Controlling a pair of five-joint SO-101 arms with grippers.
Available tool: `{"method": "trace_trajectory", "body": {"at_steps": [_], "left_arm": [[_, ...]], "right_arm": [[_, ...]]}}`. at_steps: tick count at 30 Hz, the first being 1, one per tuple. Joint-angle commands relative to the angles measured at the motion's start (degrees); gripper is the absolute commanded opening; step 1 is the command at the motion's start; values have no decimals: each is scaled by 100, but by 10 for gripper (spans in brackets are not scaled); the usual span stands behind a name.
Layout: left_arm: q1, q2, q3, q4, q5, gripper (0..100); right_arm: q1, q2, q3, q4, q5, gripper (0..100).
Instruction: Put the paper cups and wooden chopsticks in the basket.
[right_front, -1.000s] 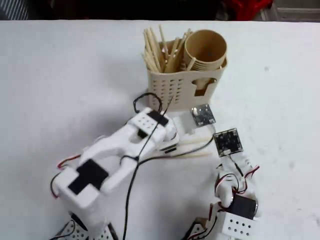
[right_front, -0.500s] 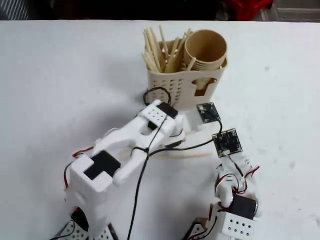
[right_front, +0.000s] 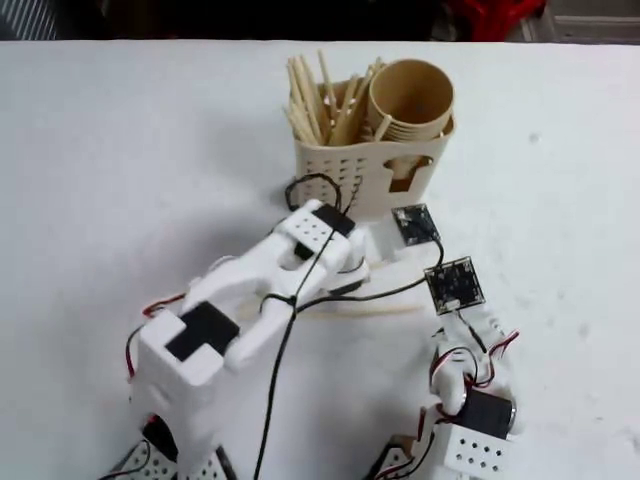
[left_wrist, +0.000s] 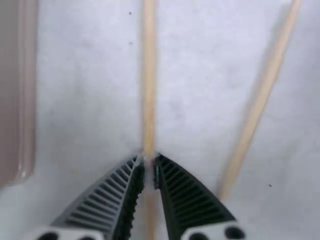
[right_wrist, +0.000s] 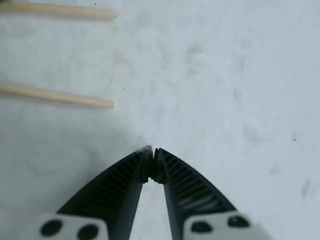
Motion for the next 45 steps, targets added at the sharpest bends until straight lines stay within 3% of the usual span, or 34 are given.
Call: {"method": "trace_trajectory", "body": {"at_steps": [1, 7, 17, 22, 27, 30, 38, 45], "left_arm": [[-101, -1288, 360, 0, 273, 21], [-127, -3644, 1187, -325, 800, 23], [-303, -6325, 738, -1415, 1424, 24], [-549, -6114, 237, -2479, 2066, 24], [-1024, -5244, -114, -3719, 3341, 24], [-1182, -4611, -510, -4132, 3640, 24], [-1358, -3266, -1749, -3516, 3675, 24], [-1305, -3169, -1969, -3165, 3684, 24]], "right_arm": [[4, 31, 53, -57, -9, 18], [4, 31, 53, -57, -9, 18], [4, 31, 53, -57, -9, 18], [4, 31, 53, -57, -9, 18], [4, 31, 53, -57, -9, 18], [4, 31, 53, -57, -9, 18], [4, 31, 53, -57, -9, 18], [4, 31, 53, -57, -9, 18]]}}
